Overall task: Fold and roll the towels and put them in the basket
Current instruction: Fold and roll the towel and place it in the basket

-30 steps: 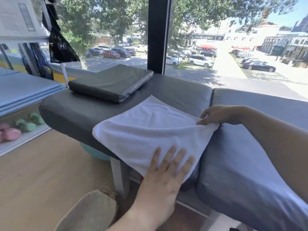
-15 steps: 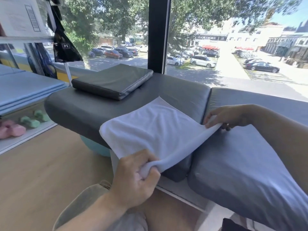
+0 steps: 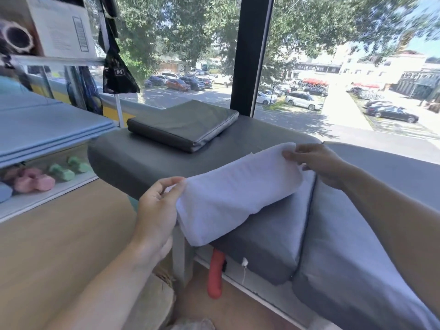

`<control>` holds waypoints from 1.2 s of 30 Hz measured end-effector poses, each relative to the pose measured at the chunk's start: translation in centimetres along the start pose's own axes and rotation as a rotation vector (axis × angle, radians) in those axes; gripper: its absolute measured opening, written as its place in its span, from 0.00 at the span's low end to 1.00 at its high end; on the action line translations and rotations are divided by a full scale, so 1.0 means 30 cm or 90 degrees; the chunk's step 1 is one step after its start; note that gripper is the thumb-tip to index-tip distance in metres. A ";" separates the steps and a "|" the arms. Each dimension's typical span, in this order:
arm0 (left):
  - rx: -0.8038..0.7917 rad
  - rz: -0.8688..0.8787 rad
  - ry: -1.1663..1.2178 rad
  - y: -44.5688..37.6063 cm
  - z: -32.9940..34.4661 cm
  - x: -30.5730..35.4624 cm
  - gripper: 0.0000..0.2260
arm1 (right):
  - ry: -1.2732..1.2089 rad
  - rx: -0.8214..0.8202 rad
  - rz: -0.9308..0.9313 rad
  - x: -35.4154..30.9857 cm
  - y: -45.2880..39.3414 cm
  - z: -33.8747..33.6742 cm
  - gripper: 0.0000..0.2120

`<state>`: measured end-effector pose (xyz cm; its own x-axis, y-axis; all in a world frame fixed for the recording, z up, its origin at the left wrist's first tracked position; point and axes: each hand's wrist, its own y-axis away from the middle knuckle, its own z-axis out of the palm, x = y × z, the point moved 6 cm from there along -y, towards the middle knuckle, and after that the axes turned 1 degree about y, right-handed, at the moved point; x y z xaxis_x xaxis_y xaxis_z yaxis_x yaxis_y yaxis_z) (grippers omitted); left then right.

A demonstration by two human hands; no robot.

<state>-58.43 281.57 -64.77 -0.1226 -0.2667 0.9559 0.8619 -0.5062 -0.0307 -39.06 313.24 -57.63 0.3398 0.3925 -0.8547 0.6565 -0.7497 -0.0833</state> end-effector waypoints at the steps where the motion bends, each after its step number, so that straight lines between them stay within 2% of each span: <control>1: 0.023 -0.002 0.005 -0.016 -0.006 -0.001 0.02 | -0.040 0.011 -0.001 -0.009 -0.027 0.032 0.15; 4: 0.040 -0.040 0.012 -0.061 -0.027 -0.014 0.07 | -0.111 0.044 0.009 -0.020 -0.105 0.110 0.15; 7: -0.028 -0.102 -0.015 -0.079 -0.034 -0.054 0.26 | 0.046 0.060 -0.002 -0.019 -0.164 0.174 0.14; 8: -0.039 -0.103 -0.033 -0.080 -0.035 -0.063 0.28 | 0.104 0.060 -0.012 -0.014 -0.176 0.189 0.13; 10: -0.019 -0.078 -0.058 -0.090 -0.043 -0.068 0.23 | 0.179 0.066 -0.027 0.006 -0.194 0.210 0.11; 15: 0.077 -0.026 -0.091 -0.151 -0.093 -0.066 0.13 | 0.256 0.099 -0.047 0.040 -0.215 0.242 0.11; 19: 0.085 0.035 -0.230 -0.175 -0.127 -0.050 0.17 | 0.304 0.102 -0.043 0.051 -0.237 0.254 0.14; 23: 0.068 0.024 -0.357 -0.190 -0.139 -0.045 0.19 | 0.344 0.135 -0.053 0.037 -0.222 0.262 0.14; 27: 0.060 -0.004 -0.379 -0.185 -0.145 -0.046 0.24 | 0.312 0.178 -0.100 -0.004 -0.189 0.276 0.14; 30: 0.046 -0.017 -0.412 -0.183 -0.145 -0.043 0.29 | 0.289 0.150 -0.100 0.007 -0.196 0.281 0.12; 33: 0.022 -0.013 -0.389 -0.179 -0.128 -0.045 0.26 | 0.277 0.101 -0.082 0.023 -0.211 0.287 0.13; 36: 0.019 0.018 -0.322 -0.178 -0.116 -0.033 0.22 | 0.298 0.054 -0.058 0.020 -0.204 0.300 0.20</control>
<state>-64.62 281.70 -66.56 0.1480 0.1551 0.9768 0.8760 -0.4789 -0.0567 -48.93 313.27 -62.23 0.5631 0.6413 -0.5212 0.6470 -0.7345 -0.2047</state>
